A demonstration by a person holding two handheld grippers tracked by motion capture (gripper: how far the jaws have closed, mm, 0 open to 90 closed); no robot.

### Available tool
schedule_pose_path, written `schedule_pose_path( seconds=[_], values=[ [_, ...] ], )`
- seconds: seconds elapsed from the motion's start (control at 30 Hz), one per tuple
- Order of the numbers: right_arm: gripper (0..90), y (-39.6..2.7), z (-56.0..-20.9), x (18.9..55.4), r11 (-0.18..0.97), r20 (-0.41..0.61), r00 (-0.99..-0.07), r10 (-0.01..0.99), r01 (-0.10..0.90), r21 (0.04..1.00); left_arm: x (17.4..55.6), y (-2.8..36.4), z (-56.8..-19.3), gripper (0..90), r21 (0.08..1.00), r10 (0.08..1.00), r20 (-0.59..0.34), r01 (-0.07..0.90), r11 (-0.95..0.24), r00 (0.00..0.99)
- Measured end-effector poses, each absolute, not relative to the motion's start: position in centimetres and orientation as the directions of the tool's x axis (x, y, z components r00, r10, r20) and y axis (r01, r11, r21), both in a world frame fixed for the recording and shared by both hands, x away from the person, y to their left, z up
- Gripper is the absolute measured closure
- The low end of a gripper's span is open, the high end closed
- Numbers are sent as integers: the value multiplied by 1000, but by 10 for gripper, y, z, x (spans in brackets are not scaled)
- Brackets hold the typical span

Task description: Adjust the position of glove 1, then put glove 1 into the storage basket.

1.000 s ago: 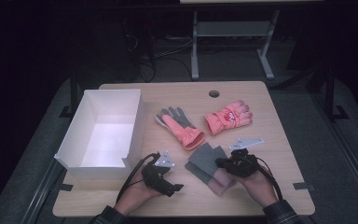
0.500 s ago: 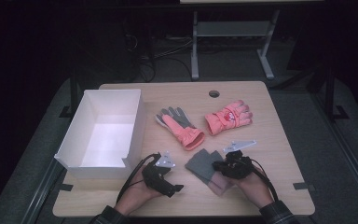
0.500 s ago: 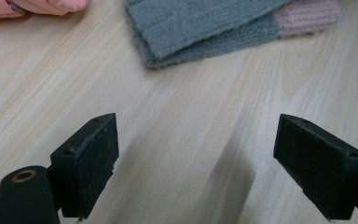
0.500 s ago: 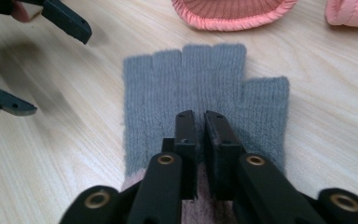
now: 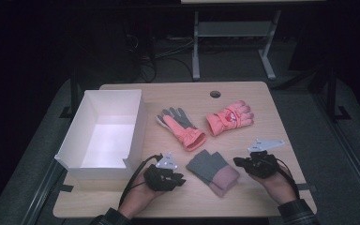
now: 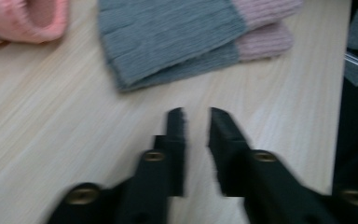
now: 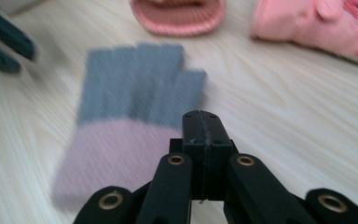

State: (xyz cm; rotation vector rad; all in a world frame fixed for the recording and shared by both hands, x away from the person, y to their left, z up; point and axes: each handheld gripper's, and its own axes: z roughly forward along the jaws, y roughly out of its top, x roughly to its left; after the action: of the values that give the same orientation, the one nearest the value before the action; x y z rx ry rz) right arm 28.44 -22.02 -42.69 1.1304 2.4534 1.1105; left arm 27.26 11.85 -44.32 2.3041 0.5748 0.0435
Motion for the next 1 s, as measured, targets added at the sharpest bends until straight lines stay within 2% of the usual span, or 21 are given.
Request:
schedule_pose_path(
  seconds=[0.07,0.23,0.5,1.0],
  values=[
    [900,-228,-432,284,434,100,-684,723,562,704,271,109,-443,896,681,384,-132,365,-635,914],
    [900,-240,-445,282,461,115,-685,719,595,659,267,80,-447,898,679,341,-126,331,-655,932],
    [900,-230,-449,283,510,109,-723,682,577,638,265,47,-460,898,657,313,-131,319,-683,941],
    [900,-221,-449,279,551,117,-761,638,557,621,266,36,-464,899,654,315,-109,307,-691,943]
  ],
)
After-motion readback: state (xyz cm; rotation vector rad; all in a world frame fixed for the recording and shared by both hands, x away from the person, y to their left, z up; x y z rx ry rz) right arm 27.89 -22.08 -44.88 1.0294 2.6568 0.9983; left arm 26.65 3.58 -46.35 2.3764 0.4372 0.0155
